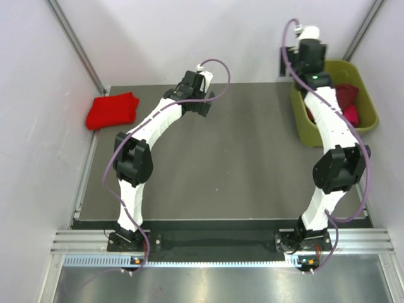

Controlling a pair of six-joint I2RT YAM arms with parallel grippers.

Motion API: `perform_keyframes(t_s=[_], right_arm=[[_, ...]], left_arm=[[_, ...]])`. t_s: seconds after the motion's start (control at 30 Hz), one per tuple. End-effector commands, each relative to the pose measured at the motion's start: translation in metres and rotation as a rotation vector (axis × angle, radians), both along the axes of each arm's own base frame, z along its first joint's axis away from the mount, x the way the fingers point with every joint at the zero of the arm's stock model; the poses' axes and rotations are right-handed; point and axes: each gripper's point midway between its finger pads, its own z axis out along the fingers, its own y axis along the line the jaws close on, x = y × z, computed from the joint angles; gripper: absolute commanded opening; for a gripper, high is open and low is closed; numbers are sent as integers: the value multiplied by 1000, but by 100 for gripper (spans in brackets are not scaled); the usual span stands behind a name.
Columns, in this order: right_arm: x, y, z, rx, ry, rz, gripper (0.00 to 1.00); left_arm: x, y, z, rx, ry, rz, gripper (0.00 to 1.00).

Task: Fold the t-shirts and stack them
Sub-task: Grab the tshirt from the pile

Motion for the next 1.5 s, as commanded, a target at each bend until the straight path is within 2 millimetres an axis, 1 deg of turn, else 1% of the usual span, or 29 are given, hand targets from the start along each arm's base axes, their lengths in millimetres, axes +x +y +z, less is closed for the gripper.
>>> perform_keyframes(t_s=[0.0,0.07,0.1,0.13,0.17,0.27,0.5,0.63,0.7,0.73,0.77,0.83,0.87,0.93,1.0,1.03,1.07,1.1,1.13,1.17,1.2,1.23,1.27,1.3,1.33,1.37,1.4,1.43,1.47], right_arm=[[11,-49,-7,76,14,-68,99],[10,-67,-14,106,27,-101,98],[10,-81,-22,111,44,-123,98],[9,-93,-27,114,51,-146,97],[6,-115,-32,114,63,-186,98],[-2,-141,-55,192,106,-232,98],[-26,-185,-119,226,255,-318,98],[-34,-192,-151,194,338,-321,95],[-35,-190,-163,193,363,-312,82],[-35,-189,-165,197,365,-307,71],[-34,-188,-163,199,356,-301,40],[-32,-186,-153,202,334,-294,16],[-28,-185,-143,200,311,-289,0],[-25,-181,-121,203,261,-282,0],[-16,-170,-82,195,178,-239,0],[-13,-166,-68,185,150,-224,0],[-6,-153,-37,179,79,-191,0],[-5,-145,-16,143,44,-149,0],[-4,-137,2,133,8,-118,0],[0,-121,31,119,-50,-66,0],[-1,-107,50,110,-87,0,0],[-2,-96,65,108,-122,35,0],[-1,-79,87,107,-171,86,0],[-3,-60,99,128,-196,162,0],[-3,-46,106,141,-213,204,0],[-5,-27,115,157,-230,252,0],[-6,2,116,208,-228,325,0],[-8,19,116,235,-224,372,1],[-12,49,117,284,-213,439,2]], left_arm=[[10,10,24,1,-63,37,99],[12,13,30,-30,-54,47,99],[10,15,29,-48,-37,55,99],[9,16,25,-65,-22,51,99],[11,22,22,-71,-14,68,99],[11,27,12,-44,3,91,99],[16,30,11,-39,-9,108,99],[19,30,11,-35,-16,112,99],[19,30,11,-30,-18,112,99],[20,31,11,-29,-18,115,99],[20,32,12,-27,-24,118,99],[20,34,14,-23,-29,124,99],[20,36,16,-21,-36,130,99],[20,41,16,-9,-41,153,99],[20,46,21,-4,-51,168,99],[23,50,27,-6,-64,180,99],[25,54,32,8,-77,185,99],[28,58,40,8,-99,199,99],[35,66,55,-10,-133,221,99],[39,69,65,-39,-149,227,99],[43,74,75,-63,-167,236,99],[51,89,93,-91,-205,263,99],[55,95,102,-117,-222,277,99],[59,104,111,-137,-243,288,99],[66,120,122,-164,-276,312,99],[67,128,131,-185,-296,320,99],[69,136,136,-192,-311,328,99],[72,153,142,-189,-335,363,99],[74,160,148,-226,-354,402,99]])
